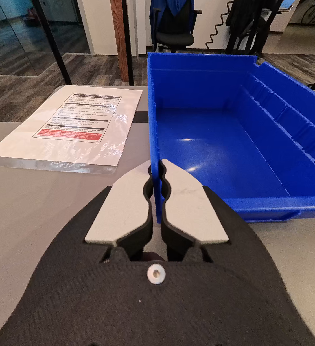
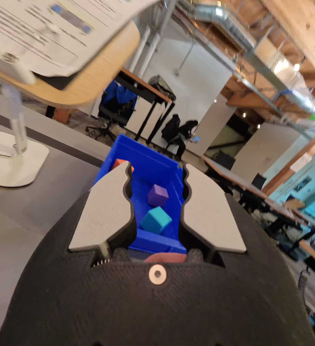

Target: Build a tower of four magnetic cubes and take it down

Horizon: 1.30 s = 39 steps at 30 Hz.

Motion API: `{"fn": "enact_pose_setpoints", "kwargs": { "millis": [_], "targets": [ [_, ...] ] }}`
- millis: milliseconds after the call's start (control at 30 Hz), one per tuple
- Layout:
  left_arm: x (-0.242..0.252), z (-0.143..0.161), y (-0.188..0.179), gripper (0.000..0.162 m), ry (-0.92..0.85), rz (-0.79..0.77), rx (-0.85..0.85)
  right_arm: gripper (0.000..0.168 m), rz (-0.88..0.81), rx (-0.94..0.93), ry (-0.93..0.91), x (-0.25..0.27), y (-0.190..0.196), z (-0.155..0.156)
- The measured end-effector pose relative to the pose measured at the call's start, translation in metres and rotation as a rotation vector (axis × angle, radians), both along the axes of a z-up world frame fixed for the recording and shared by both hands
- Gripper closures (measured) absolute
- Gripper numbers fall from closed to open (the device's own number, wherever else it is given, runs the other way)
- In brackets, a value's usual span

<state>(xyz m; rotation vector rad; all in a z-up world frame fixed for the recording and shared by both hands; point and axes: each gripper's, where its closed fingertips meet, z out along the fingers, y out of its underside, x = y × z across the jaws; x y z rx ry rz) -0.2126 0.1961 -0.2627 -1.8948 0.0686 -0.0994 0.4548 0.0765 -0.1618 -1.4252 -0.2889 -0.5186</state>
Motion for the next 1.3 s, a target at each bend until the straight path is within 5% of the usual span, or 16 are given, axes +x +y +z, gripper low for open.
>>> {"fn": "enact_pose_setpoints", "kwargs": {
  "millis": [133,367,567,900,1100,1300],
  "targets": [
    [0.003,0.004,-0.003,0.159,0.006,-0.016,0.026,0.104,-0.102,-0.062,0.106,0.056,0.008,-0.016],
    [0.008,0.007,-0.008,0.159,0.019,-0.036,0.049,0.106,-0.214,-0.117,0.184,0.139,0.013,-0.042],
    [0.010,0.007,-0.010,0.158,0.027,-0.045,0.053,0.084,-0.096,-0.224,0.405,0.149,0.030,-0.072],
    [0.011,0.006,-0.010,0.158,0.037,-0.051,0.043,0.100,-0.197,-0.165,0.395,0.183,0.030,-0.068],
    [0.013,0.004,-0.009,0.158,0.054,-0.057,0.037,0.088,-0.207,-0.214,0.427,0.198,0.039,-0.078],
    [0.015,0.004,-0.009,0.157,0.072,-0.057,0.036,0.115,-0.092,-0.279,0.433,0.179,0.048,-0.083]
  ]
}}
